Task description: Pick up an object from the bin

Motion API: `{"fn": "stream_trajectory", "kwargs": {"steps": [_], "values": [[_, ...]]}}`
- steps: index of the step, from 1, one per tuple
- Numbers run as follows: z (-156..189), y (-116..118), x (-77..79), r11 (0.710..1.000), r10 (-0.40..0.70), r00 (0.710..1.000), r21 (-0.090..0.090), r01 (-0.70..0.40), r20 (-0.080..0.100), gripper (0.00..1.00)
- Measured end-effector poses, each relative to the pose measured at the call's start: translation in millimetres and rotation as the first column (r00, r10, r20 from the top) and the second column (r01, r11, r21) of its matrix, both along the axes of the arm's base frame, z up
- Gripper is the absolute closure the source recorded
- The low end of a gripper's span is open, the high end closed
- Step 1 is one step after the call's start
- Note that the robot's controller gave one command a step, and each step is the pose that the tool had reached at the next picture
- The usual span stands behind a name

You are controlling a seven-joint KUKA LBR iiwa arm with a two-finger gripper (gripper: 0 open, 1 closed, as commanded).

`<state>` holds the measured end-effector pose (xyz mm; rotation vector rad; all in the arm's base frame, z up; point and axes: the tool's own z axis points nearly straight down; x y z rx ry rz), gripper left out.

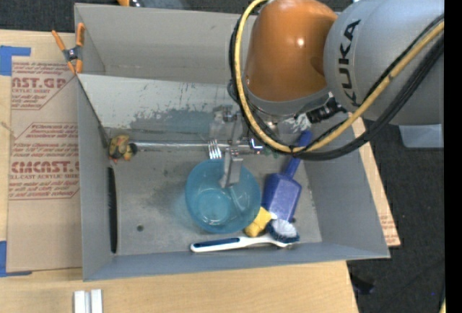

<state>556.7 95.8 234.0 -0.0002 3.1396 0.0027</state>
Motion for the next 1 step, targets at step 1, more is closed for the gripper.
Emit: {"fn": "stream_trajectory", "kwargs": {"steps": [1], "values": [[-34.8, 40.5, 2.1, 0.999, 0.049, 0.999, 0.0, -0.049, 0.005, 0.0]]}}
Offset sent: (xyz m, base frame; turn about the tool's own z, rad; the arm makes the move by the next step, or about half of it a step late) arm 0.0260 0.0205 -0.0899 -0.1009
